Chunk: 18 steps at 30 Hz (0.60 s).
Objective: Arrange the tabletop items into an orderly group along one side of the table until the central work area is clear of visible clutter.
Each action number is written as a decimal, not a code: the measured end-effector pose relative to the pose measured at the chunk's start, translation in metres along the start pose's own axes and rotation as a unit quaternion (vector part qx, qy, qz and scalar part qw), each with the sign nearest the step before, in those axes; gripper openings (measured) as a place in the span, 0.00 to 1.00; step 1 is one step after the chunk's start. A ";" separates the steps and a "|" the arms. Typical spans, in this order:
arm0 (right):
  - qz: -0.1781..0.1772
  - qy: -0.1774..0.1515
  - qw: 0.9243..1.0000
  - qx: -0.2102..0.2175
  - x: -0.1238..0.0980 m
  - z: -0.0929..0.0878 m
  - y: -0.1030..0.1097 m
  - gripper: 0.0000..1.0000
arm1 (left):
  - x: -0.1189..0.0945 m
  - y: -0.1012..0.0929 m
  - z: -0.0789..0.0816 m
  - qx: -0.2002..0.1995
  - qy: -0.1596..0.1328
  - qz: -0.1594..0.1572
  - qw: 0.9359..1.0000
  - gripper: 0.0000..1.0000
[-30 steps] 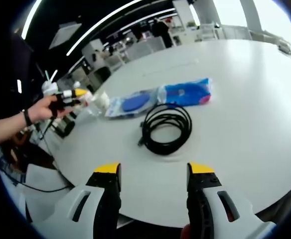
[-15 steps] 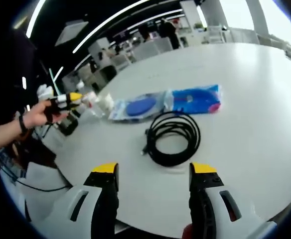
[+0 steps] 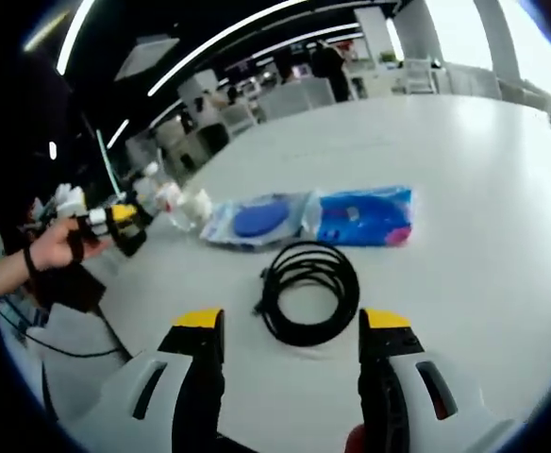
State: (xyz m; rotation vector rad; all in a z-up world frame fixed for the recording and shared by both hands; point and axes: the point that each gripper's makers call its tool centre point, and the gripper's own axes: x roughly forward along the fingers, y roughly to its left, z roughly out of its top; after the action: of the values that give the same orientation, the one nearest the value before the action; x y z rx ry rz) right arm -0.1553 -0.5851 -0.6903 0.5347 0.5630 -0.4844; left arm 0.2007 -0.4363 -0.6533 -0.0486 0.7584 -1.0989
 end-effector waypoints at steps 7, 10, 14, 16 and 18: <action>0.007 0.015 0.999 -0.028 -0.005 -0.001 -0.008 0.57 | -0.021 -0.012 -0.011 0.038 0.000 -0.009 0.999 0.48; 0.009 0.021 0.999 -0.038 -0.010 -0.004 -0.010 0.57 | -0.032 -0.016 -0.018 0.070 0.002 -0.007 0.998 0.50; 0.011 0.029 0.999 -0.044 -0.014 -0.007 -0.013 0.58 | -0.042 -0.015 -0.024 0.103 0.005 -0.004 0.995 0.51; 0.012 0.032 0.998 -0.045 -0.016 -0.008 -0.014 0.58 | -0.047 -0.016 -0.030 0.115 0.009 -0.003 0.993 0.50; 0.014 0.036 0.998 -0.047 -0.017 -0.008 -0.013 0.58 | -0.051 -0.017 -0.035 0.127 0.013 -0.004 0.992 0.51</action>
State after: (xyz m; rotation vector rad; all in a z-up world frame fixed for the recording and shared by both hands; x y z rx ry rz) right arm -0.1780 -0.5855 -0.6905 0.4713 0.6426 -0.4125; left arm 0.1552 -0.3919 -0.6461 0.1785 0.6356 -1.1990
